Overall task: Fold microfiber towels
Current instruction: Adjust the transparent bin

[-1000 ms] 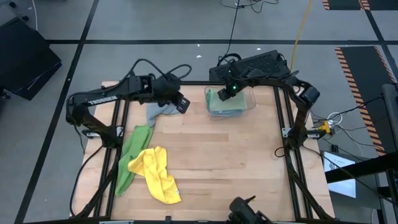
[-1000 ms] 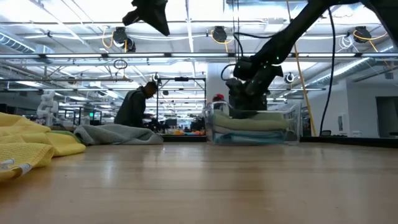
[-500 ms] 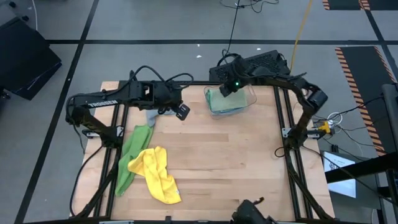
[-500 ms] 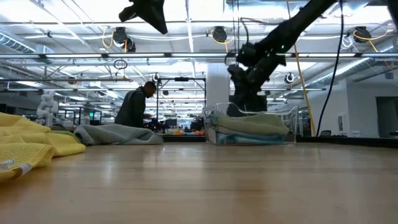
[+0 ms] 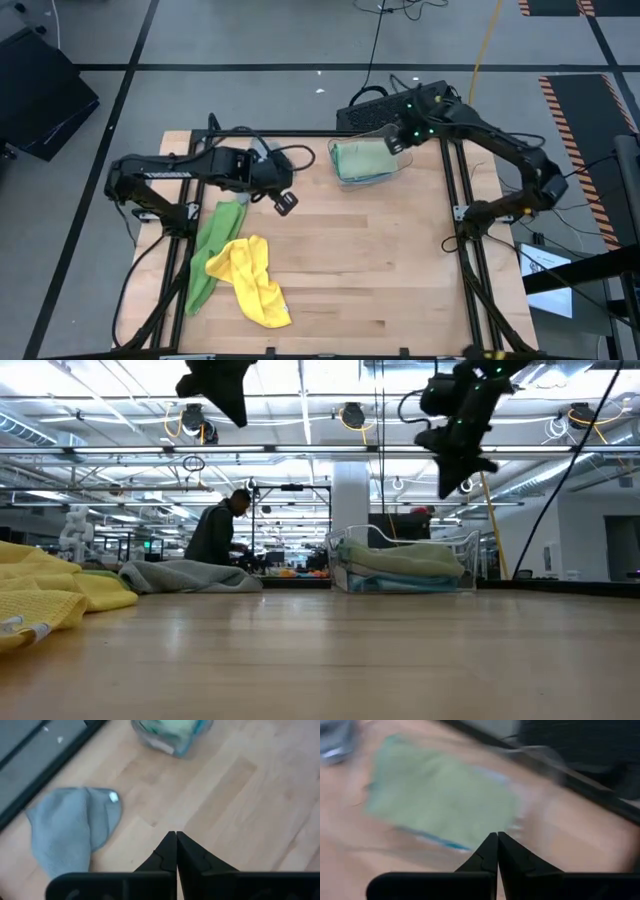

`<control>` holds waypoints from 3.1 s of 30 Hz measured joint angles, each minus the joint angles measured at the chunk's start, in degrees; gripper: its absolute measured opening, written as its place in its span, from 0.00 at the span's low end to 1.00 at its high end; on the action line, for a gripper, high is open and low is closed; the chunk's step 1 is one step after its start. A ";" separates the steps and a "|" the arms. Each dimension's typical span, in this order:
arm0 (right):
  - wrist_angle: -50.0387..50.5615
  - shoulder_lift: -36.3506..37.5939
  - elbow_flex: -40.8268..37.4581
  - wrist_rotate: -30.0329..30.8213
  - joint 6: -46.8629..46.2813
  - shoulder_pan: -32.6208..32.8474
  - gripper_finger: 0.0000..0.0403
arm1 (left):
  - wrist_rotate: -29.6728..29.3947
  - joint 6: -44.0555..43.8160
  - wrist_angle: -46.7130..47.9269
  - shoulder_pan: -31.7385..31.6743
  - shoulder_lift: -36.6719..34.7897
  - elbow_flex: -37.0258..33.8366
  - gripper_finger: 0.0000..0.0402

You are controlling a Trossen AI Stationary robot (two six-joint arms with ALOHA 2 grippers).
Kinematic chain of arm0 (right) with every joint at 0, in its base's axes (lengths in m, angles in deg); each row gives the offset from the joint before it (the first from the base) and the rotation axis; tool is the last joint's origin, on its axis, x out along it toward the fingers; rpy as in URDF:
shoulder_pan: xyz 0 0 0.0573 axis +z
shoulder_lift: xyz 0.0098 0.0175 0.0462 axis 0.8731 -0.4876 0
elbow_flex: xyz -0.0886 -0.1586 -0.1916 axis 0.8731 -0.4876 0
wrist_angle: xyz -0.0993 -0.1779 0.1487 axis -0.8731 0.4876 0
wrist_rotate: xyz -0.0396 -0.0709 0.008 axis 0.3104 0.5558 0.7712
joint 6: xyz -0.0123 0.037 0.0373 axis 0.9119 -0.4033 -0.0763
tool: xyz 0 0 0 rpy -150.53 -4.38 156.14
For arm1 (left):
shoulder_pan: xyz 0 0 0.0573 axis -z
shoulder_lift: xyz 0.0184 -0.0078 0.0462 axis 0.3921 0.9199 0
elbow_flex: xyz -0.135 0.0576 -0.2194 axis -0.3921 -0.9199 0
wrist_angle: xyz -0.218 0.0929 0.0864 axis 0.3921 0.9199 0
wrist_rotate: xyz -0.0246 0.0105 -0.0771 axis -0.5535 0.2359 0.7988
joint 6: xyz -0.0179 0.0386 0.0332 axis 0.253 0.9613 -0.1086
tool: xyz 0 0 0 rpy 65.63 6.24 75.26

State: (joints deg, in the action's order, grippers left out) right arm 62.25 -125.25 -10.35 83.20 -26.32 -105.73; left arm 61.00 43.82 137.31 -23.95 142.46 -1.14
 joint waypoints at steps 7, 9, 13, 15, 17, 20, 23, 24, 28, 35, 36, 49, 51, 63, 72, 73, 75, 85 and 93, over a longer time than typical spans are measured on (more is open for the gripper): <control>-0.86 0.65 -2.67 4.97 1.67 -6.65 0.01 | 2.03 -3.03 -0.20 4.00 0.02 -3.16 0.05; -1.75 -0.49 -3.37 4.20 2.93 -8.99 0.01 | 2.05 -3.71 -0.13 5.44 0.02 -3.65 0.06; -2.16 -2.52 -5.70 1.75 4.97 -13.11 0.00 | 2.02 -7.45 1.55 7.87 0.02 -3.85 0.03; -2.04 -3.49 -6.71 -1.40 4.95 -14.37 0.00 | 2.02 -10.68 2.46 8.78 0.02 -3.85 0.01; -2.00 -4.50 -7.42 -5.41 4.33 -14.79 0.00 | 2.00 -13.84 3.15 9.73 -0.15 -3.85 0.01; -2.02 -4.96 -7.95 -10.32 3.46 -14.45 0.00 | 1.29 -16.89 3.52 11.33 -0.37 -3.85 0.03; -0.83 -4.87 -8.00 -10.64 2.12 -13.09 0.00 | 0.53 -16.98 3.53 12.60 -0.37 -3.85 0.03; -0.11 -4.65 -8.01 -10.82 1.84 -12.79 0.00 | 0.42 -16.62 3.55 12.80 -0.37 -3.85 0.02; 3.60 -3.32 -8.04 -12.00 0.56 -11.38 0.00 | 0.20 -15.63 3.59 13.26 -0.37 -3.85 0.01; 5.38 0.31 -8.04 -15.11 -3.72 -7.48 0.00 | -2.36 -15.54 3.74 13.26 -0.37 -3.85 0.05; 5.42 0.65 -8.04 -15.20 -4.35 -6.94 0.00 | -2.61 -15.31 3.74 13.24 -0.37 -3.85 0.05; 3.05 -2.29 -8.04 -7.22 -5.39 -9.02 0.00 | -3.36 -12.63 3.85 13.73 -0.37 -3.85 0.04; 1.48 -4.42 -7.85 -7.33 -5.04 -9.23 0.00 | -4.08 -12.39 3.85 13.59 -0.37 -3.85 0.05; -4.24 -7.72 -7.85 -11.85 -5.84 -9.98 0.00 | -3.99 -12.59 3.83 13.53 -0.37 -3.85 0.04; -7.26 -5.09 -5.73 -11.70 -9.85 -10.07 0.19 | -3.90 -11.69 3.65 13.01 -0.37 -3.85 0.02; -7.59 -5.09 -5.70 -12.01 -9.88 -10.18 0.24 | -3.89 -11.43 3.61 12.79 -0.37 -3.85 0.01; -8.62 -5.20 -5.70 -12.13 -9.87 -10.14 0.33 | -3.89 -10.81 3.58 12.30 -0.37 -3.85 0.01; -8.61 -9.43 -6.16 -15.48 -7.91 -10.09 0.46 | -3.78 -9.78 3.54 10.08 -0.37 -3.85 0.09; -7.54 -10.11 -6.14 -15.02 -5.50 -10.16 0.28 | -3.50 -9.70 3.54 9.79 -0.37 -3.85 0.09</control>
State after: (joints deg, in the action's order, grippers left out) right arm 54.71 -135.37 -16.50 68.17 -31.81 -115.89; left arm 57.50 34.12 140.85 -14.16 142.08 -4.99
